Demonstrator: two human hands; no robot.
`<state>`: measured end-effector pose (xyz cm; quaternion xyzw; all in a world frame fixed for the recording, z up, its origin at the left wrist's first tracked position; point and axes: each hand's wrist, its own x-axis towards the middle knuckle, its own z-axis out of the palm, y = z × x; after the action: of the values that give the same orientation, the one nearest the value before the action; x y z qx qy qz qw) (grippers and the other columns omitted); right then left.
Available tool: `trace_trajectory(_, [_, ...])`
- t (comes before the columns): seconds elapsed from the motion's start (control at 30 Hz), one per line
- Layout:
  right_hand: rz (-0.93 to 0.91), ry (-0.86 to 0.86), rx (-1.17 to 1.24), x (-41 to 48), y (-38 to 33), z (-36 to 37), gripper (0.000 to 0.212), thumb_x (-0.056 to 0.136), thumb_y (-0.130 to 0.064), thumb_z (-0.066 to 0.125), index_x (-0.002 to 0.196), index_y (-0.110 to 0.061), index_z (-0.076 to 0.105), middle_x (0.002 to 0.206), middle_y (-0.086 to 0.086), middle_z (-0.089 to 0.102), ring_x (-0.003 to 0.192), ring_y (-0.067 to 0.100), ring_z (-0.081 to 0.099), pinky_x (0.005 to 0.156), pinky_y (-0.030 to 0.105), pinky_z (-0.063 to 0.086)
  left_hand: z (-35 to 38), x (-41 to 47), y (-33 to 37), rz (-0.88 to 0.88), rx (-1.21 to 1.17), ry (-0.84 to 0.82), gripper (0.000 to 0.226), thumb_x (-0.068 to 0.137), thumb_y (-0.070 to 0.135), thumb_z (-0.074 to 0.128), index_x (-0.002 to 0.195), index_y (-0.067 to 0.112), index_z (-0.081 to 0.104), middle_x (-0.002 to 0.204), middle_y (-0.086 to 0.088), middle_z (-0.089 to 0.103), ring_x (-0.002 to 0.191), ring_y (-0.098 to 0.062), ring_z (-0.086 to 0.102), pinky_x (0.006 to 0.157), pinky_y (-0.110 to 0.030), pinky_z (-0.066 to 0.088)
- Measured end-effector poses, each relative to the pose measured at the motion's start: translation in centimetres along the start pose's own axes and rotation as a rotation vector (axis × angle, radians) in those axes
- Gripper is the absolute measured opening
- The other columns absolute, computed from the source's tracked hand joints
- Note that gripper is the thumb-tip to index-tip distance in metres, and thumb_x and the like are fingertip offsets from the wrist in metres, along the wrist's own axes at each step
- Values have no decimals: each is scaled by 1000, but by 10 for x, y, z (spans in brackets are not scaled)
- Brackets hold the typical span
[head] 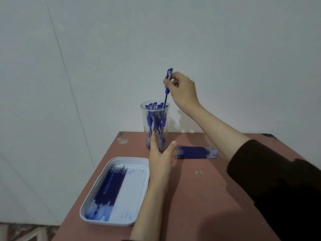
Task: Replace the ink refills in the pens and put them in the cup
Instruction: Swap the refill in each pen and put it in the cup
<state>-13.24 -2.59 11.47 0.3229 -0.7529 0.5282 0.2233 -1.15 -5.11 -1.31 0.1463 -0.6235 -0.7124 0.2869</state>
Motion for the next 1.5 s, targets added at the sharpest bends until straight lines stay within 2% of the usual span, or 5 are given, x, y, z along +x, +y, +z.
trace_trajectory(0.17, [27, -204, -147, -11, 15, 11, 29, 91, -21, 59, 118, -16, 50, 62, 1, 64, 62, 15, 51, 71, 34, 44, 1, 0, 2, -15, -7, 4, 71, 88, 16, 64, 147, 31, 28, 128, 18, 43, 114, 2, 43, 97, -21, 31])
trace_trajectory(0.6, [-61, -292, -483, -21, 24, 13, 53, 98, -45, 42, 77, -6, 71, 95, -3, 47, 96, 11, 40, 75, 30, 32, 1, -1, 3, -6, -1, -16, 76, 84, 21, 68, 148, 29, 28, 143, 11, 43, 121, -1, 43, 104, -24, 31])
trace_trajectory(1.0, [-94, -286, -328, -47, 25, -26, 32, 97, -42, 45, 112, -24, 67, 109, -1, 56, 96, 9, 42, 79, 26, 32, 1, -5, 6, -3, 83, -10, 74, 85, 16, 67, 148, 27, 28, 145, 9, 42, 127, -6, 44, 106, -26, 32])
trace_trajectory(1.3, [256, -399, -522, -101, 66, -128, 16, 90, -30, 57, 91, -24, 72, 91, -4, 69, 87, 17, 61, 82, 36, 50, 15, -16, -8, 28, 219, -201, 18, 85, 9, 66, 88, 26, 69, 99, -6, 72, 84, -17, 64, 83, -36, 52])
trace_trajectory(1.5, [448, -635, -933, -117, 77, -185, 7, 81, -25, 66, 80, -18, 68, 73, -2, 70, 77, 16, 65, 66, 27, 45, 19, -19, -9, 35, 193, -292, 18, 89, -1, 57, 89, 13, 69, 86, -16, 68, 71, -18, 60, 57, -18, 52])
